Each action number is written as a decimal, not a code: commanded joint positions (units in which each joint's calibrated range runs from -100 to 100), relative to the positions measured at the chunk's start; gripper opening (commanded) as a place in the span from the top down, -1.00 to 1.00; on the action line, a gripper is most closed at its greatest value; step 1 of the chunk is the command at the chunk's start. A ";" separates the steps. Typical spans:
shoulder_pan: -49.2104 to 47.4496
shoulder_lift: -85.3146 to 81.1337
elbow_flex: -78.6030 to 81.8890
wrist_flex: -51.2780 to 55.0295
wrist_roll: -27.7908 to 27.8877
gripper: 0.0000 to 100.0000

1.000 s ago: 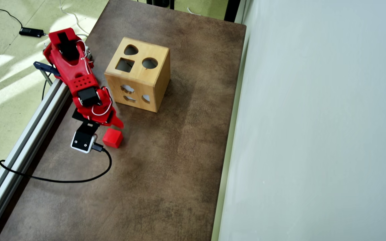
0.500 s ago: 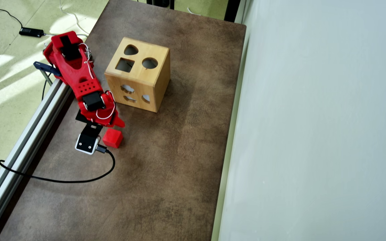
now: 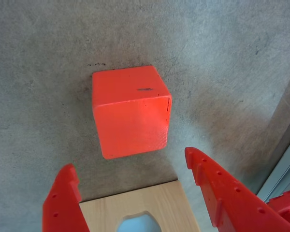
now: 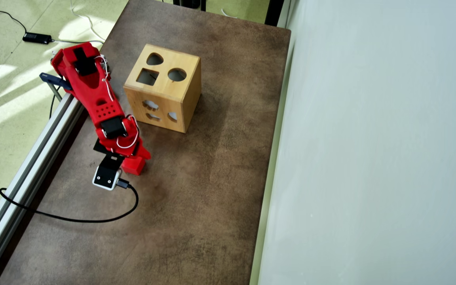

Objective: Pick and place the red cube on the square hole

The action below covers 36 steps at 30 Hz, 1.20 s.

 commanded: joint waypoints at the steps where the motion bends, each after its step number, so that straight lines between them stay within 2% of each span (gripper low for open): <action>1: 0.15 -0.64 -2.32 -0.27 0.24 0.31; 36: 0.90 5.31 -2.23 -9.68 -0.05 0.32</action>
